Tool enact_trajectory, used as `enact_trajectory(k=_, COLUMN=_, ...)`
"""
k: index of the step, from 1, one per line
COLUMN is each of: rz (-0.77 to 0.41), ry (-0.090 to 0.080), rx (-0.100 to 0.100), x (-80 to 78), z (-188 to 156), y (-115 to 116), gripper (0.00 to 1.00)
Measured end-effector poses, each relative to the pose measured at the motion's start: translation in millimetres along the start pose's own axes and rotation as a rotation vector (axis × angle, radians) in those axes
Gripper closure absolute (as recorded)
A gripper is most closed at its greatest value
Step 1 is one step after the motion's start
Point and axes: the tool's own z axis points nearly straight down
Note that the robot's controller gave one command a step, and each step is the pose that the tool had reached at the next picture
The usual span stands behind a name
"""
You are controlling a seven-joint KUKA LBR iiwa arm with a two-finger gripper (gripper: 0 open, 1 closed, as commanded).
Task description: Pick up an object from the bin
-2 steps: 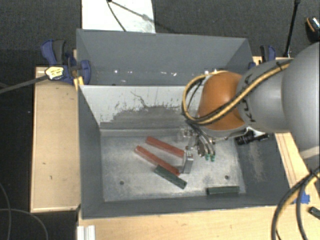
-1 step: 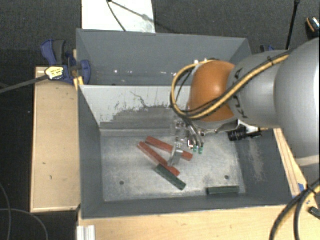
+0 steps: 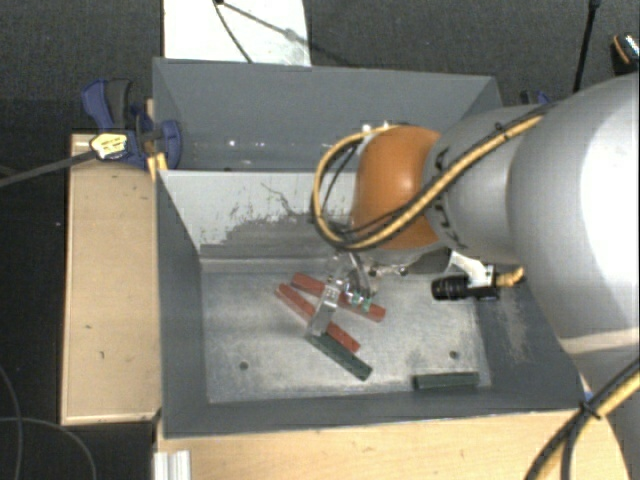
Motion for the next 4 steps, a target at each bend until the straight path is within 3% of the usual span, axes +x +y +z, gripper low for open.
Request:
enact_trajectory(k=1, rz=0.186, ry=0.004, rx=0.004, x=9.2, z=31, y=0, gripper=0.00)
enact_trajectory(k=2, rz=0.185, ry=0.003, rx=0.004, x=8.8, z=31, y=0, gripper=0.00)
enact_trajectory(k=3, rz=0.184, ry=0.003, rx=0.003, x=8.9, z=30, y=0, gripper=1.00)
enact_trajectory(k=4, rz=0.181, ry=-0.001, rx=0.000, x=7.3, z=-8, y=1, gripper=1.00)
